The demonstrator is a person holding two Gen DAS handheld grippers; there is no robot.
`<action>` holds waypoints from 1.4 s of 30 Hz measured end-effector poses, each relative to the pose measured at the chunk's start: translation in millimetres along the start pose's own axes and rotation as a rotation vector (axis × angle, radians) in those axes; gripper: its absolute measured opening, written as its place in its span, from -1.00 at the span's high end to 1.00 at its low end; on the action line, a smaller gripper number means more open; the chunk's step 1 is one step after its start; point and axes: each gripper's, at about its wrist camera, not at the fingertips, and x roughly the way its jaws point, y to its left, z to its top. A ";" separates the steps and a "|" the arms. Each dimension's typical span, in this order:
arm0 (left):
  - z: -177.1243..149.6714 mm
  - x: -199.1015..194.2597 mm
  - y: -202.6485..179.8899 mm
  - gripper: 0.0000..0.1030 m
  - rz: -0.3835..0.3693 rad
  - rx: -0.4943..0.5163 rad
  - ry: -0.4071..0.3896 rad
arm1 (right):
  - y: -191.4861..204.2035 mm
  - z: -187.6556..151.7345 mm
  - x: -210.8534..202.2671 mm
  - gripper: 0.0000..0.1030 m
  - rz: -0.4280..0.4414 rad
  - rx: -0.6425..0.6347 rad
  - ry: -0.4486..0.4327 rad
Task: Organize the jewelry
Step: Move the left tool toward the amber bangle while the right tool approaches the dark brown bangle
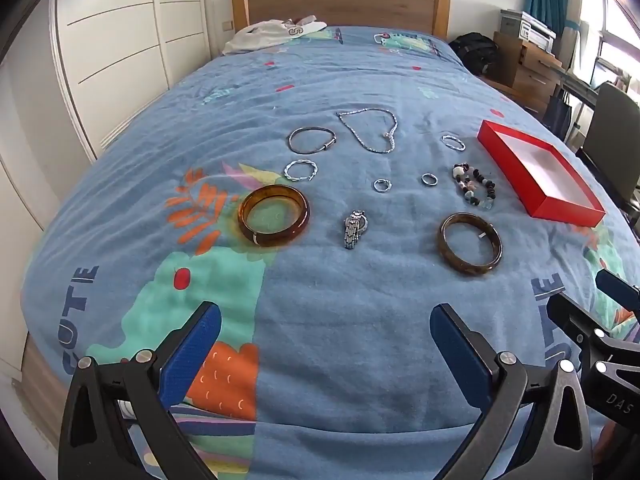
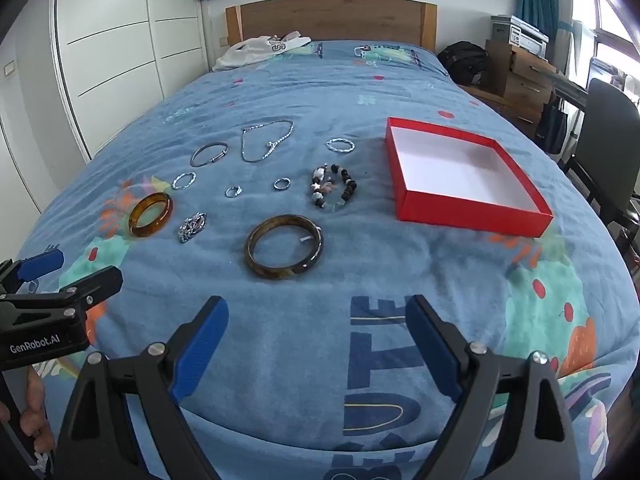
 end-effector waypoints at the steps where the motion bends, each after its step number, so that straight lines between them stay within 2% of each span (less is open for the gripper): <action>1: -0.2 0.3 0.3 -0.99 0.002 0.001 -0.001 | 0.3 -0.3 0.1 -0.76 -0.001 0.001 0.002; 20: 2.2 9.5 -0.5 -0.98 0.015 0.020 -0.022 | -3.8 -0.7 18.7 -0.75 0.004 -0.003 0.025; 30: 1.8 18.5 -4.0 -0.97 0.044 0.037 0.023 | -10.1 -3.5 21.2 -0.75 0.027 0.019 0.084; 32: 1.5 19.1 -5.5 -0.97 0.039 0.040 0.026 | -9.6 -3.3 20.9 -0.75 0.018 0.007 0.057; 42: 1.8 24.7 -5.1 -0.97 0.022 0.030 0.043 | -13.1 -4.8 23.8 -0.75 0.043 0.017 0.108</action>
